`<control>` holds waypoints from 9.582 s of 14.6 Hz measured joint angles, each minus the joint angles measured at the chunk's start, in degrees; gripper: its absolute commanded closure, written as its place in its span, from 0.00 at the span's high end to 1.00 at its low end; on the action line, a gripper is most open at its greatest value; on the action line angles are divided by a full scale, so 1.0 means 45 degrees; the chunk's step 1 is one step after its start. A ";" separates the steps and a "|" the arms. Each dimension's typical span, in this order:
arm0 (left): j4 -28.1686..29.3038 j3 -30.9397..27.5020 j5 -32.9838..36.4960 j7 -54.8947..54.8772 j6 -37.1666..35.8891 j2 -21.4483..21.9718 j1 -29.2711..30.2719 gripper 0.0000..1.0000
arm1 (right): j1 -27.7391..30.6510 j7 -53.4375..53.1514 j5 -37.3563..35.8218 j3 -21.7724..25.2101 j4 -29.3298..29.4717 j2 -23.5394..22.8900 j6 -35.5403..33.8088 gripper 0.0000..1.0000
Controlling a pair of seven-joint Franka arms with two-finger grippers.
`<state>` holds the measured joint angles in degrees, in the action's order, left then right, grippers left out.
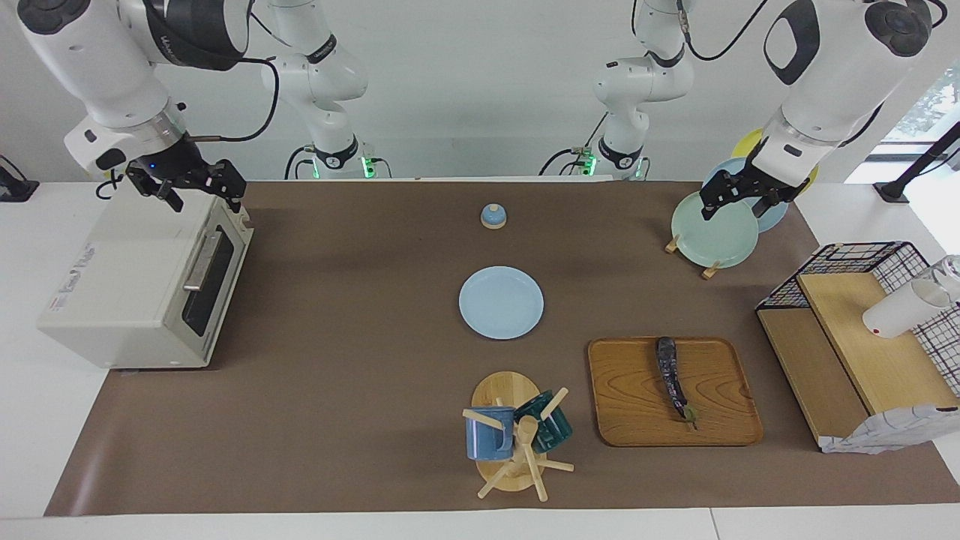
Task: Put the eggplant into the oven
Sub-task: 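Move the left gripper toward the eggplant on the wooden tray, then grasp the purple eggplant with the left gripper and lift it, then place the eggplant on the blue plate while the right gripper pulls the oven door, then withdraw the left gripper while the right gripper lowers the oven door open, then grasp the rim of the blue plate with the right gripper, then carry the plate with the eggplant into the oven with the right gripper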
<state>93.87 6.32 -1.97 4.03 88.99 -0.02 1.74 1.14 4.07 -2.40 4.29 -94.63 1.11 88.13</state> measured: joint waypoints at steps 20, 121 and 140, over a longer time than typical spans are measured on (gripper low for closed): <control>-0.1458 0.0316 -0.0071 -0.0122 0.3491 -0.4425 -0.0266 1.00 | 0.0032 0.0961 0.0033 0.0065 -0.2708 0.0792 0.2515 0.00; 0.0149 -0.0281 0.0160 0.0077 0.0241 0.0053 -0.0799 1.00 | -0.9941 -0.9766 -0.0550 -0.1236 0.3150 -0.7998 0.7779 0.38; 0.0168 -0.0368 0.0160 0.0037 0.0194 0.0053 -0.0743 1.00 | -1.0653 -0.9601 -0.3778 -0.0960 0.2866 -0.7552 0.4618 0.00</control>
<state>94.62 4.66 -1.25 4.19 89.87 0.22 -1.61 -46.80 -39.14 -19.40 -0.03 -81.73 -32.87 108.91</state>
